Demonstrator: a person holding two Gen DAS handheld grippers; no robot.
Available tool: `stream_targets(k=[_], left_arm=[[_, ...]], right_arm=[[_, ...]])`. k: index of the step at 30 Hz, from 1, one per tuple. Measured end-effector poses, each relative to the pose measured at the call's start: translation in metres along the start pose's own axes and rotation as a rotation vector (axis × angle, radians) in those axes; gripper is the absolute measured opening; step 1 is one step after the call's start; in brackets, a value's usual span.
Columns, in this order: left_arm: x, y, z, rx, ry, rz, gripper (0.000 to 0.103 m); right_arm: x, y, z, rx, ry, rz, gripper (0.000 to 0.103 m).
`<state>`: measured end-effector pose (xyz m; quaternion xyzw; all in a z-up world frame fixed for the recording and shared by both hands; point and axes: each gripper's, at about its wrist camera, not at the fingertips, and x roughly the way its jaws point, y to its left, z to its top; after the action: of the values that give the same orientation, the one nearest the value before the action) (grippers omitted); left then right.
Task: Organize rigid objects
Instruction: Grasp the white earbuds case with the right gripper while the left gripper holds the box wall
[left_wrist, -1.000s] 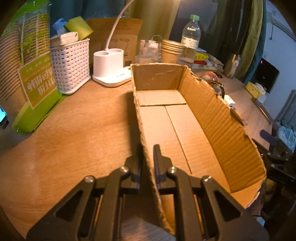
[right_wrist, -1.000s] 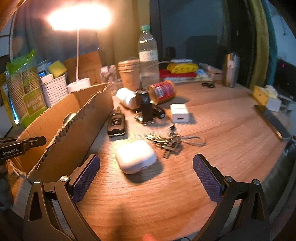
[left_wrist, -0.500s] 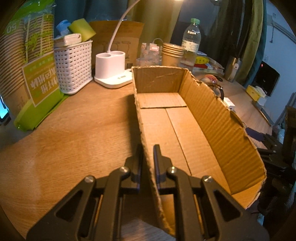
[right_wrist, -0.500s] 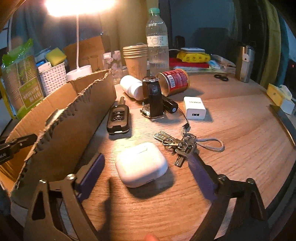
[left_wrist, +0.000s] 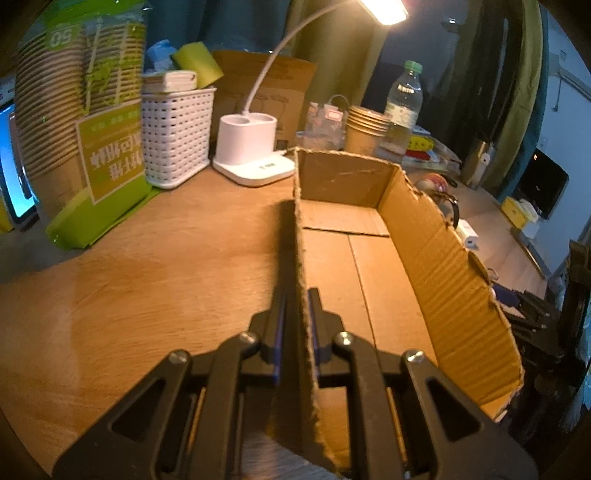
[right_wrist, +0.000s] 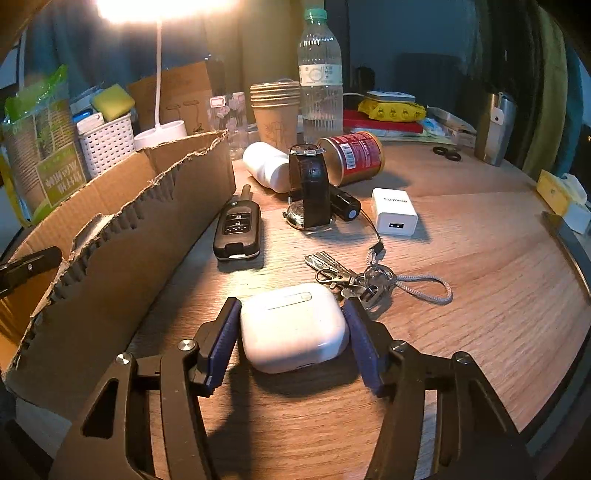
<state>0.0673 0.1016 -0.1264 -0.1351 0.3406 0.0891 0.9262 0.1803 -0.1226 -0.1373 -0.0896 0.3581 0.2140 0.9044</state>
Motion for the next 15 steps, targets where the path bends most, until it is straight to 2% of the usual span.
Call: stream_targets(k=[15], left_arm=[[0.002,-0.003,0.0,0.02,0.001,0.002,0.011]], right_arm=[[-0.056,0.018,0.019,-0.02,-0.144,0.053,0.06]])
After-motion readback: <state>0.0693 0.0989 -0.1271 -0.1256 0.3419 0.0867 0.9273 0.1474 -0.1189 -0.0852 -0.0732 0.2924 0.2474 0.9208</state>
